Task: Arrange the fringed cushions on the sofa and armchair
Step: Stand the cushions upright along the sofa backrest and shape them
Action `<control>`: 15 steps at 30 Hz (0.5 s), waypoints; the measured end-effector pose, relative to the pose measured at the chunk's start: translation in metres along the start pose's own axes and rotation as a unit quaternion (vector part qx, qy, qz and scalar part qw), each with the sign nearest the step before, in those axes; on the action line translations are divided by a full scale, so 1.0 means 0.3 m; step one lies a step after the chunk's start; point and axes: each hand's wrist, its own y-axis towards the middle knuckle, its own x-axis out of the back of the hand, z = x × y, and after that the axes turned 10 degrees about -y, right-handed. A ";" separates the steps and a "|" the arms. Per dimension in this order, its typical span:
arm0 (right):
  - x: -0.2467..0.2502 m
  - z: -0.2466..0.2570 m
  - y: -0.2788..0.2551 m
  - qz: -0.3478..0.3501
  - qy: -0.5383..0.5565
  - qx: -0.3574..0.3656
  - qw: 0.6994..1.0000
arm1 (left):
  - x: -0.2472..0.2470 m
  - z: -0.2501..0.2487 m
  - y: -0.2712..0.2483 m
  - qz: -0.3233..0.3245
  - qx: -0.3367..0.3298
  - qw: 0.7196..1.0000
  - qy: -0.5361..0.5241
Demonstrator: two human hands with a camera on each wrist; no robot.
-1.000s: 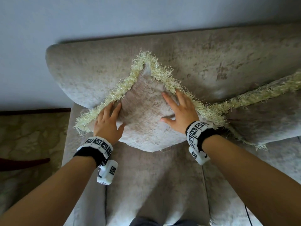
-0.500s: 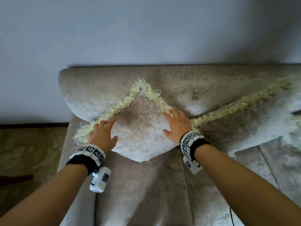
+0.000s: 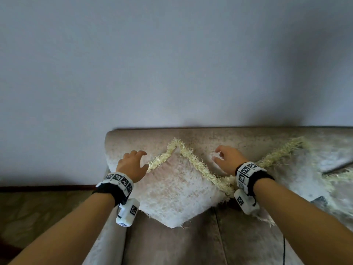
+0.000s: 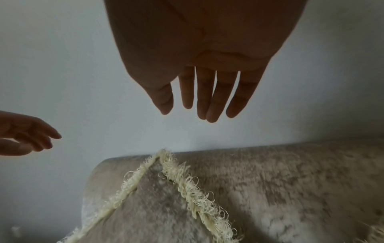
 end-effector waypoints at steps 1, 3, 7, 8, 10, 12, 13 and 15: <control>0.018 0.001 -0.006 -0.011 -0.004 0.006 1.000 | 0.013 -0.012 -0.009 -0.010 -0.002 1.000 0.001; 0.045 0.013 -0.028 -0.024 -0.016 0.027 0.999 | 0.029 -0.020 -0.052 -0.024 0.003 1.000 0.004; 0.082 0.053 -0.057 -0.027 -0.037 0.084 0.995 | 0.073 -0.022 -0.178 -0.050 0.037 0.998 0.016; 0.086 0.070 -0.067 -0.031 -0.044 0.109 0.993 | 0.088 -0.024 -0.226 -0.056 0.055 0.997 0.018; 0.091 0.117 -0.083 -0.036 -0.053 0.164 0.984 | 0.117 -0.023 -0.332 -0.074 0.093 0.993 0.022; 0.083 0.188 -0.113 -0.035 -0.051 0.215 0.975 | 0.144 -0.009 -0.458 -0.096 0.133 0.986 0.022; 0.079 0.232 -0.132 -0.033 -0.047 0.243 0.968 | 0.161 0.000 -0.525 -0.110 0.151 0.982 0.020; 0.059 0.333 -0.175 -0.026 -0.038 0.301 0.953 | 0.190 0.021 -0.673 -0.140 0.191 0.972 0.017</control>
